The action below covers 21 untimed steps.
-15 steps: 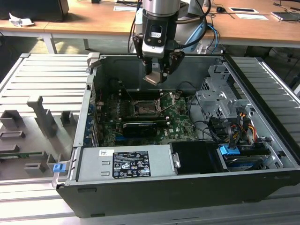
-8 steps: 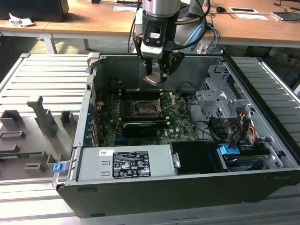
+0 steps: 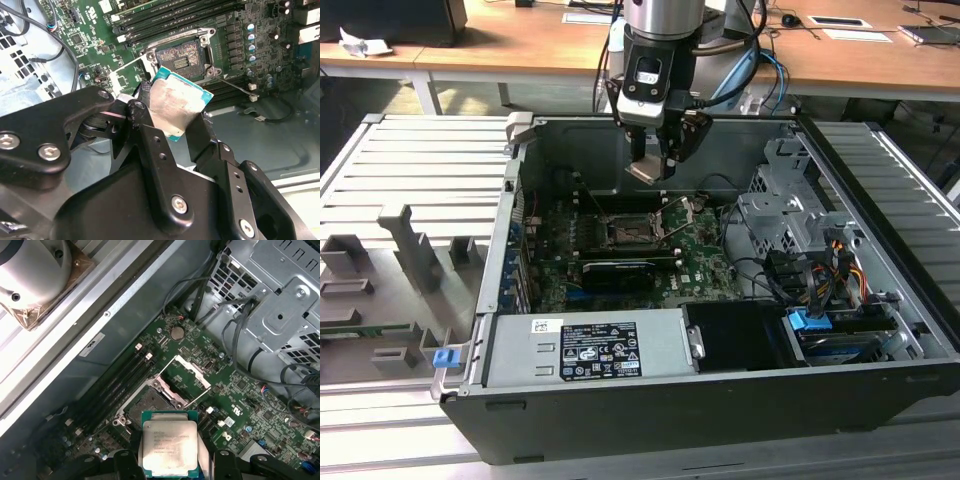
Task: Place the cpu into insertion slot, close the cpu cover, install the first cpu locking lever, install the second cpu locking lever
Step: 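Place the cpu into insertion slot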
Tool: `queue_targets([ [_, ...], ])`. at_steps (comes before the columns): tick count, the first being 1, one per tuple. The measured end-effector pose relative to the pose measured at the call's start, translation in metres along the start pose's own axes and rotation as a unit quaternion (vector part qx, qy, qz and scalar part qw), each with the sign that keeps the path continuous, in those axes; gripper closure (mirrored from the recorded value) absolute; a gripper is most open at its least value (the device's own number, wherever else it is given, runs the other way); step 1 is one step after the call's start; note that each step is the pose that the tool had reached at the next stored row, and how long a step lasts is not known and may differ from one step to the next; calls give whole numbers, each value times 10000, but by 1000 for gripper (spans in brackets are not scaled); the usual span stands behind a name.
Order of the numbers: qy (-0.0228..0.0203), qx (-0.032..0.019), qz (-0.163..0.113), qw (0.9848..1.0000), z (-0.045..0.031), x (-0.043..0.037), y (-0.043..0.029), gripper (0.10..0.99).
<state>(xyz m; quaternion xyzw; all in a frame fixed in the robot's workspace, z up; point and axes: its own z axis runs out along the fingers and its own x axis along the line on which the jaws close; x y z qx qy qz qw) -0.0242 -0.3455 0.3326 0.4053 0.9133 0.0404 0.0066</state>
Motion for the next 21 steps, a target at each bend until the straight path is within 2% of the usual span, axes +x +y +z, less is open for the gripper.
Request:
queue_targets([
  [10,-10,13,242,9997,38,-1,-3,561],
  [16,-16,22,428,9991,68,-1,-5,561],
  [21,-24,32,650,9979,105,-2,-8,561],
])
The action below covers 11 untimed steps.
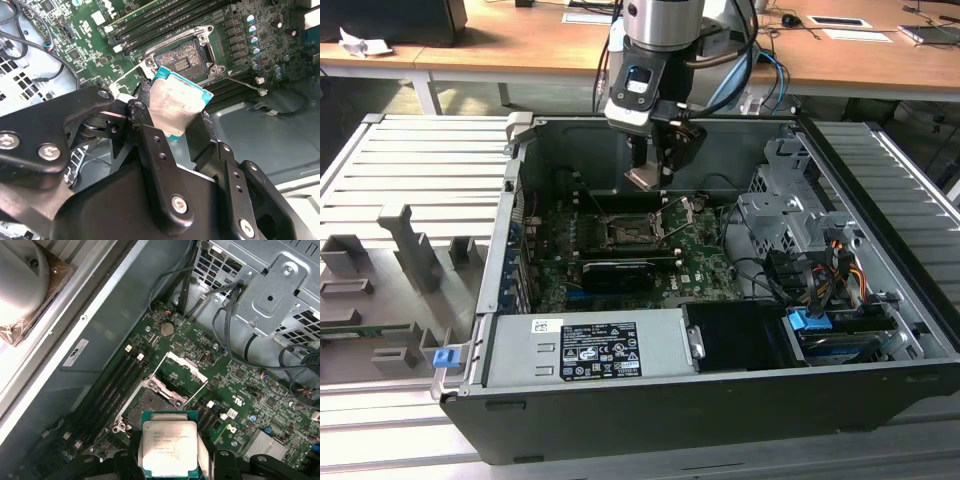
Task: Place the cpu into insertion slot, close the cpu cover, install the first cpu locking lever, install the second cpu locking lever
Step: 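Place the cpu into insertion slot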
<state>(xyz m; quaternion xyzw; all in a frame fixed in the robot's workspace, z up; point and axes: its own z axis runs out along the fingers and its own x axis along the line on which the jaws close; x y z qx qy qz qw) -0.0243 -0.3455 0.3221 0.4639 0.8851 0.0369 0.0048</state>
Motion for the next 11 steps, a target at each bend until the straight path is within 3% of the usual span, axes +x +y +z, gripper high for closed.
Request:
queue_targets([
  [11,-10,14,378,9993,47,2,-6,561],
])
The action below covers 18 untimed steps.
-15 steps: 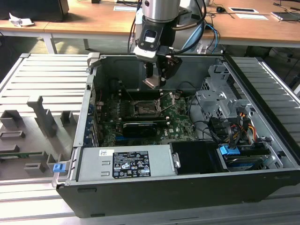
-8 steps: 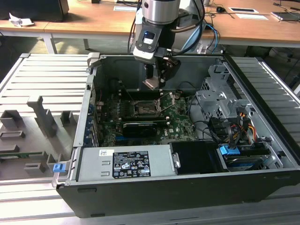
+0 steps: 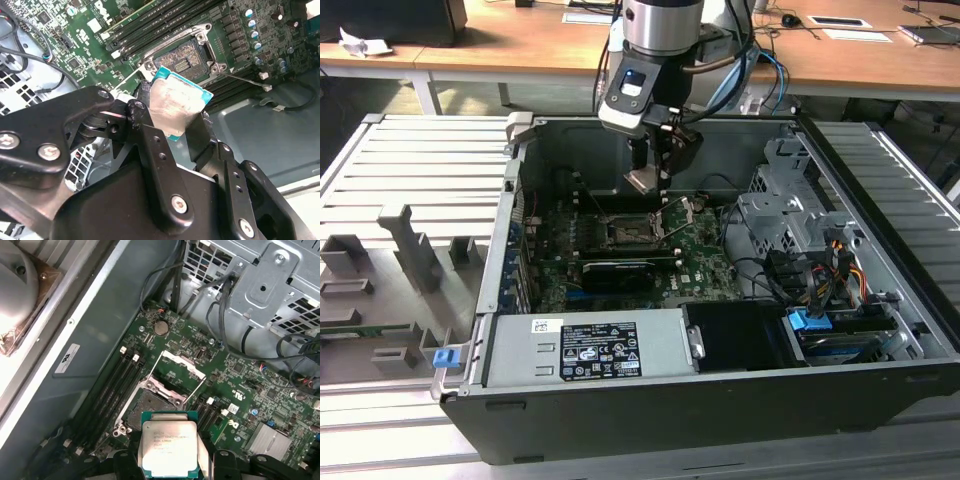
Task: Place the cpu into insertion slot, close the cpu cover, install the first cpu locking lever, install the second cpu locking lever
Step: 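Place the cpu into insertion slot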
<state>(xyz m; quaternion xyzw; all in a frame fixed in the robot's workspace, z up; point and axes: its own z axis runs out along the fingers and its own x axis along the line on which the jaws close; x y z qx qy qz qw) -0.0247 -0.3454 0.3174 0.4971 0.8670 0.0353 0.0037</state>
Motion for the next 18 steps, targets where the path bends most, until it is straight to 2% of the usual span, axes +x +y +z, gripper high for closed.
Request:
queue_targets([
  [4,-10,2,210,9998,26,-1,-2,561],
  [9,-25,3,517,9987,59,-2,-4,561],
  [11,-32,3,656,9978,75,-1,-5,561],
  [16,-58,-7,1070,9942,135,-2,-10,561],
  [17,-83,0,1130,9936,157,-3,-11,561],
  [18,-85,0,1153,9933,181,-3,-13,561],
])
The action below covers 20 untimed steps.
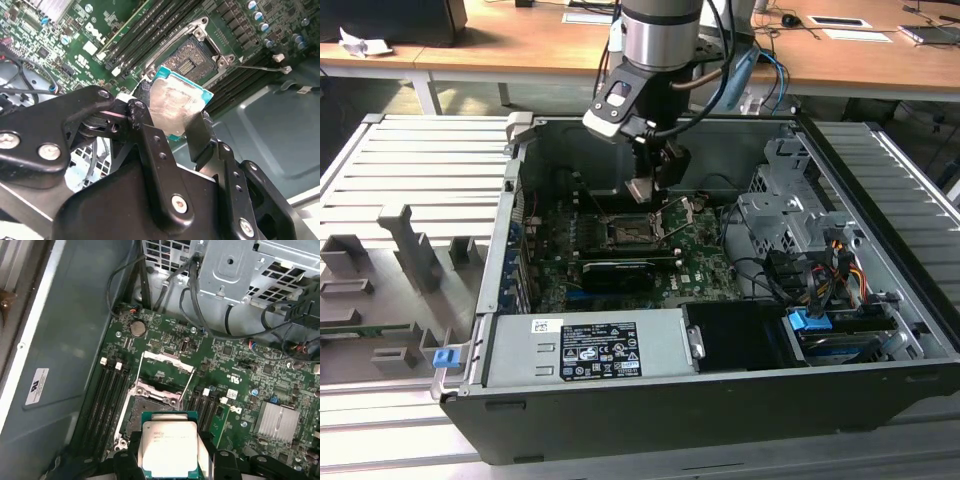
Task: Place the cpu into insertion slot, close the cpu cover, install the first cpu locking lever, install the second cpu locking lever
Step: 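Place the cpu into insertion slot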
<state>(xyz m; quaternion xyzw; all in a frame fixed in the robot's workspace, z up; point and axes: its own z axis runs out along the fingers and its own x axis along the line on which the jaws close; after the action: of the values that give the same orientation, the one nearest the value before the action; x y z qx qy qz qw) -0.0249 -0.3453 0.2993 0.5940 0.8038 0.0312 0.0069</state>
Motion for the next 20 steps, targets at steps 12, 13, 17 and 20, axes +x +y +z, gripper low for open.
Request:
queue_targets([
  [12,-54,-13,821,9966,220,5,-17,561],
  [13,-60,-15,926,9957,238,5,-18,561],
  [17,-82,-25,1319,9912,320,4,-24,561],
  [20,-86,-27,1372,9905,345,20,-65,561],
])
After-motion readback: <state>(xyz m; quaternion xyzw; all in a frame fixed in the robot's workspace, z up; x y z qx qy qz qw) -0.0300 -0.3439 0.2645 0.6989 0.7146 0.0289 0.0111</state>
